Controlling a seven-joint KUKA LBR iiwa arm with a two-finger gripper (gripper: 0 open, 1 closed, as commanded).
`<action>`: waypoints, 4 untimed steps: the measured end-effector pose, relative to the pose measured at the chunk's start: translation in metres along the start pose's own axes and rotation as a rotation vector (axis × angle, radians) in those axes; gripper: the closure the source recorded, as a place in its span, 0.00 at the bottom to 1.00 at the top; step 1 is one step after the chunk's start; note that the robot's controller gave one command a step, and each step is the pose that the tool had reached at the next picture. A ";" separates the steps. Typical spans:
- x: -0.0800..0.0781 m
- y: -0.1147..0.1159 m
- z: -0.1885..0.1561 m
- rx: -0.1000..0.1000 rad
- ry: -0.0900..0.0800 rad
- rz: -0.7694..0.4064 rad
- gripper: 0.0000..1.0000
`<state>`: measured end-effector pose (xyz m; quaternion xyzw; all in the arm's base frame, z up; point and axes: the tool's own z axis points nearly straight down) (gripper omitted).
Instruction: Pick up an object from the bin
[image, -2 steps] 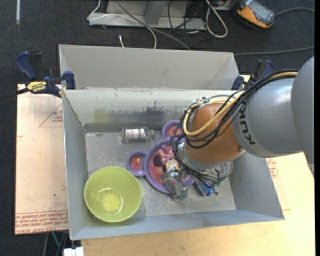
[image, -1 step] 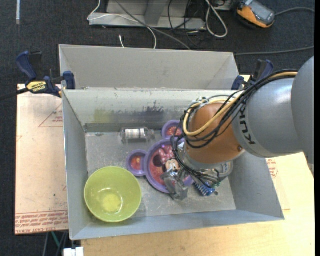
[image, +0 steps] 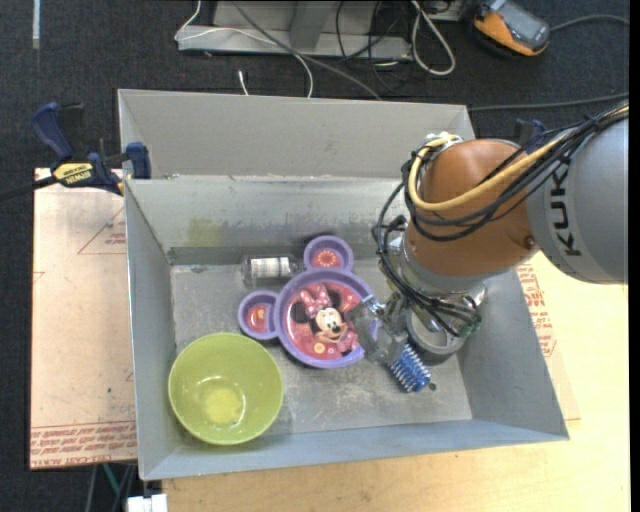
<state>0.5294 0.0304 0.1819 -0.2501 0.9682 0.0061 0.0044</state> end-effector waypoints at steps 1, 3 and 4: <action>0.001 0.004 0.103 -0.003 0.006 0.009 1.00; -0.008 0.022 0.064 0.008 -0.018 -0.007 0.00; 0.002 0.027 0.111 0.004 -0.013 -0.009 1.00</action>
Offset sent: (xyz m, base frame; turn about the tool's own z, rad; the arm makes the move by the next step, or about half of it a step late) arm -0.0043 0.0235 -0.0640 -0.0065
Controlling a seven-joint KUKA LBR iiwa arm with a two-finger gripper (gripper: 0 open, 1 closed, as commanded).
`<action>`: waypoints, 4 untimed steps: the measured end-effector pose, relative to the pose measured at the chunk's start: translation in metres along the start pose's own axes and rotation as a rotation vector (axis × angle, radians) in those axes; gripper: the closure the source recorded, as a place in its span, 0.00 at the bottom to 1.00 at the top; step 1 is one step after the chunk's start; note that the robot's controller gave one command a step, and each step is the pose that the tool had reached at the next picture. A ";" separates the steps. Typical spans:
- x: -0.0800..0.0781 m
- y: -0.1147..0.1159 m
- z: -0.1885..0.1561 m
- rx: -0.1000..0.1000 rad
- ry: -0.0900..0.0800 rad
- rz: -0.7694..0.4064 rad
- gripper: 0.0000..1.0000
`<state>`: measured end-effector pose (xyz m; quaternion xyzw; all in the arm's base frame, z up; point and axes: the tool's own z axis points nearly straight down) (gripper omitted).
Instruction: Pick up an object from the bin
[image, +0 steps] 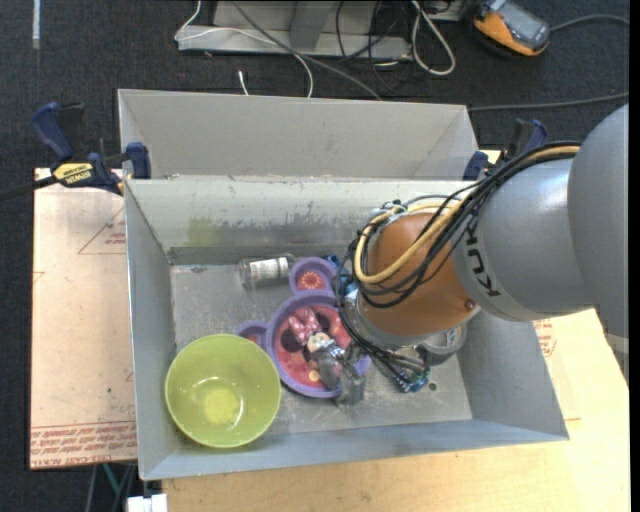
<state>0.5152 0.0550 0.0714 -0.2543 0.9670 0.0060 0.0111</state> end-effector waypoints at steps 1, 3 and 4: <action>0.000 0.000 0.000 0.000 0.000 0.000 1.00; -0.005 0.015 -0.126 0.004 -0.011 -0.007 1.00; -0.005 0.014 -0.087 0.002 -0.006 -0.030 1.00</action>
Offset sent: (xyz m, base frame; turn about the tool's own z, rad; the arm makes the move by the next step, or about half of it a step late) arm -0.0143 0.0167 0.1581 0.0005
